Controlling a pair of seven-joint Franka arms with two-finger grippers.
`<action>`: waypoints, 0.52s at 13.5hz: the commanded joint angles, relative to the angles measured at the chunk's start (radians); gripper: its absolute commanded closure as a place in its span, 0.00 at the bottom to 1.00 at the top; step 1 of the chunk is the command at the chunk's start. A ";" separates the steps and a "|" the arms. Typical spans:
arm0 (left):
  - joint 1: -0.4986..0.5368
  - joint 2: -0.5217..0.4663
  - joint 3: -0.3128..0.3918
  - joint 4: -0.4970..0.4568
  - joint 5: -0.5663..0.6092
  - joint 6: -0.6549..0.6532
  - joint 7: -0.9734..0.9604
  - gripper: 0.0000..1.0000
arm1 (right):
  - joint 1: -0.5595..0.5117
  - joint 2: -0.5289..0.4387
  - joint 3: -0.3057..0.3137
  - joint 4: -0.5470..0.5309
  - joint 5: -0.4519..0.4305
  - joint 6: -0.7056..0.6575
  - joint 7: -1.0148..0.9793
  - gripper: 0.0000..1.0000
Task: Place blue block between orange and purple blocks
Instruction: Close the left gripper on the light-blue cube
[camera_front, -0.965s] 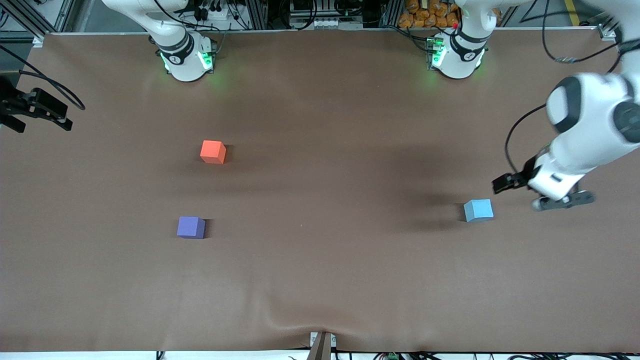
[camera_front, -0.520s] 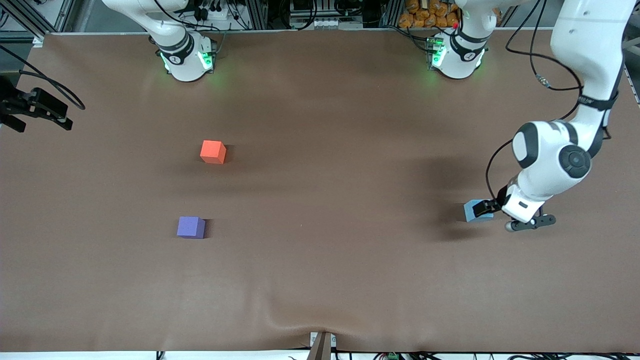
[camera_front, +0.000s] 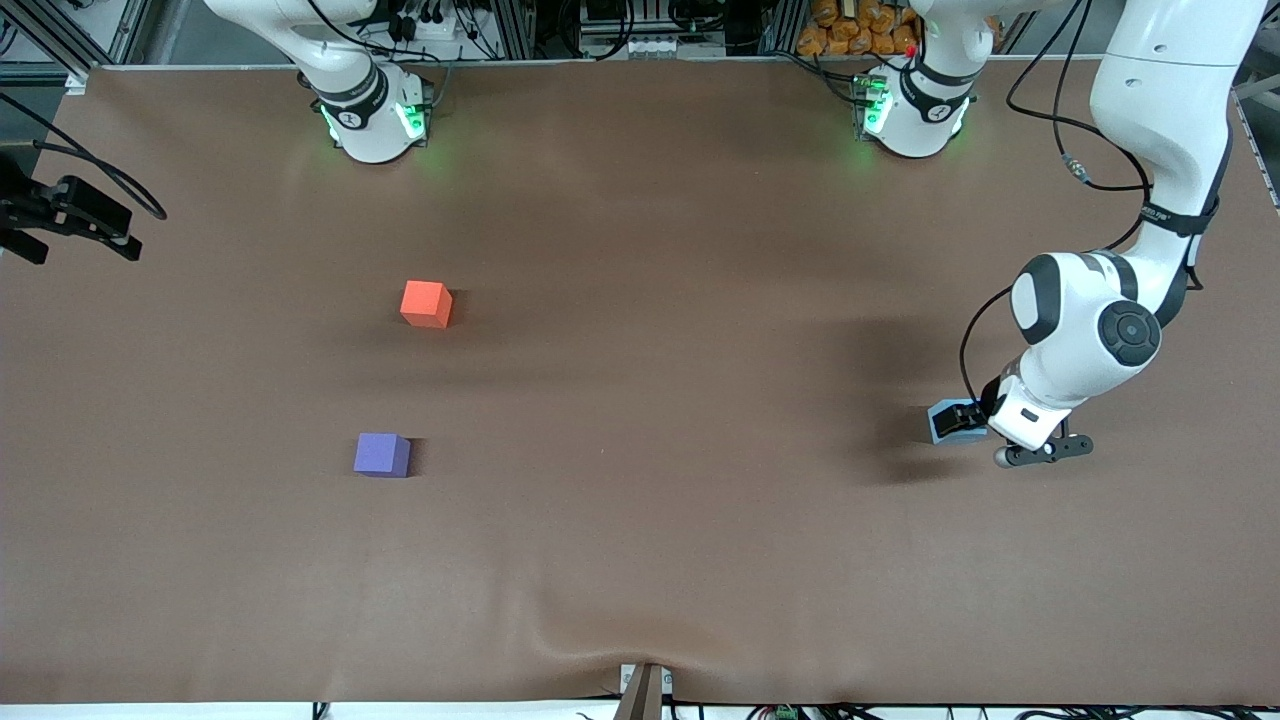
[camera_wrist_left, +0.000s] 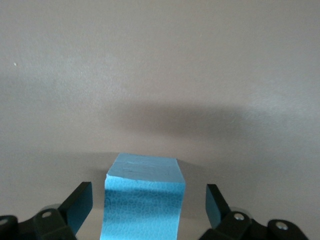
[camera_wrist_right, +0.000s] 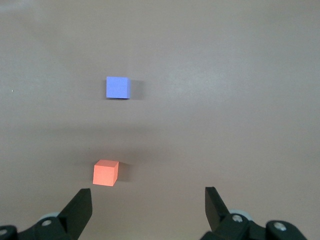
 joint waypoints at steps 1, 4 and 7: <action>0.007 0.002 0.000 -0.013 0.010 -0.003 0.013 0.00 | -0.018 0.007 0.007 0.019 0.021 -0.014 -0.013 0.00; 0.007 0.009 0.000 -0.022 0.009 -0.003 0.013 0.00 | -0.016 0.007 0.007 0.019 0.021 -0.014 -0.013 0.00; 0.004 0.014 -0.001 -0.029 0.010 -0.006 0.011 0.38 | -0.018 0.007 0.007 0.019 0.038 -0.014 -0.013 0.00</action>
